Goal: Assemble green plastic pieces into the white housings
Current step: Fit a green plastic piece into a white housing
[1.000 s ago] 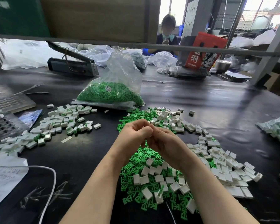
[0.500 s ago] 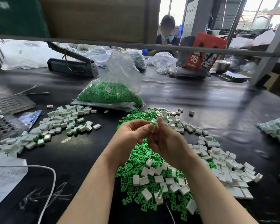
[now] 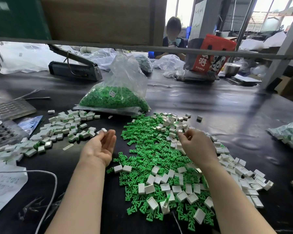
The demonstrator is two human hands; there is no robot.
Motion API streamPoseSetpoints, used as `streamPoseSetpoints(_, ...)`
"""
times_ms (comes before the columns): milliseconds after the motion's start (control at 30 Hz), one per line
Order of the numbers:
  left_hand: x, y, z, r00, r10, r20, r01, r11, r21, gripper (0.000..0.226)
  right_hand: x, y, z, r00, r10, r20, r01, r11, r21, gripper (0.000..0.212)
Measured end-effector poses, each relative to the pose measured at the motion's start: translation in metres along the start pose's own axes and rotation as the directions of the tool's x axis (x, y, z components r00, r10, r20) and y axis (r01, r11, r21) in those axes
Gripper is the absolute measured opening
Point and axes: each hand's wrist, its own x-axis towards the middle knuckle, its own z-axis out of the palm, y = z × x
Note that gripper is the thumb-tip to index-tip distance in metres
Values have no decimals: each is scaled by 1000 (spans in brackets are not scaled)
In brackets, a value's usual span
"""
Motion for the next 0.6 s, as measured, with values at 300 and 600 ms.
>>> streamPoseSetpoints(300, 10, 16, -7, 991, 133, 29, -123, 969, -213, 37, 0, 6, -6, 1000, -13, 29, 18, 979, -203, 14)
streamPoseSetpoints(600, -6, -4, 6, 984, 55, 168, -66, 996, 62, 26, -3, 5, 14, 979, -100, 178, 167, 893, -417, 32)
